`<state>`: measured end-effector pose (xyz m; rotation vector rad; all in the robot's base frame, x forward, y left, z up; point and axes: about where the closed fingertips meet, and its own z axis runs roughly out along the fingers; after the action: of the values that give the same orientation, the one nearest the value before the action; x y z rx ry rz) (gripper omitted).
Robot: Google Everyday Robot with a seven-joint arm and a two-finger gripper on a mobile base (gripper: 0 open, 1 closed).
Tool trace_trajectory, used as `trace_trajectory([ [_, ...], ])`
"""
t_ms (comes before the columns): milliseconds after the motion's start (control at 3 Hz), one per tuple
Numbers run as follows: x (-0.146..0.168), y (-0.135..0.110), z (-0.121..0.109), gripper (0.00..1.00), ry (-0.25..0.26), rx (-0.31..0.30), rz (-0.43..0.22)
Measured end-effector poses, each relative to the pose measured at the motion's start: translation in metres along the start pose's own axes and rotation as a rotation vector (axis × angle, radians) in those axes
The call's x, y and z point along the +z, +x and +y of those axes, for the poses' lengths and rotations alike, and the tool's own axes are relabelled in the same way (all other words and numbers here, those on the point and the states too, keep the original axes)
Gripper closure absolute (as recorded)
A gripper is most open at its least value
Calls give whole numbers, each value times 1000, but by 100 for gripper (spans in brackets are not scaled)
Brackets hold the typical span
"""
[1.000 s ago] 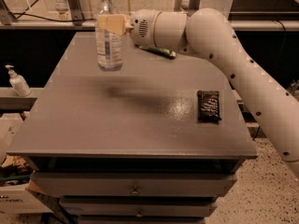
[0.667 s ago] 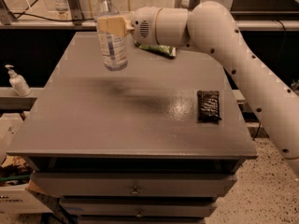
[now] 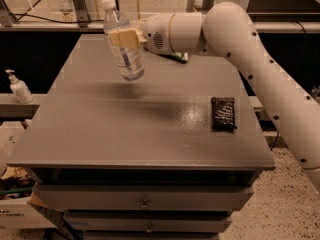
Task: Place blue plastic bottle upright
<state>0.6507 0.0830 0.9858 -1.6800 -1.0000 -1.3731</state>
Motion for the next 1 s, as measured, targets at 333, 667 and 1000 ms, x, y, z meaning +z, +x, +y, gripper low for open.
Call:
trace_trajectory([
  [333, 0, -13, 5, 100, 28, -5, 36],
  [667, -7, -38, 20, 100, 93, -3, 87],
  [1000, -12, -46, 19, 100, 91, 8, 87],
])
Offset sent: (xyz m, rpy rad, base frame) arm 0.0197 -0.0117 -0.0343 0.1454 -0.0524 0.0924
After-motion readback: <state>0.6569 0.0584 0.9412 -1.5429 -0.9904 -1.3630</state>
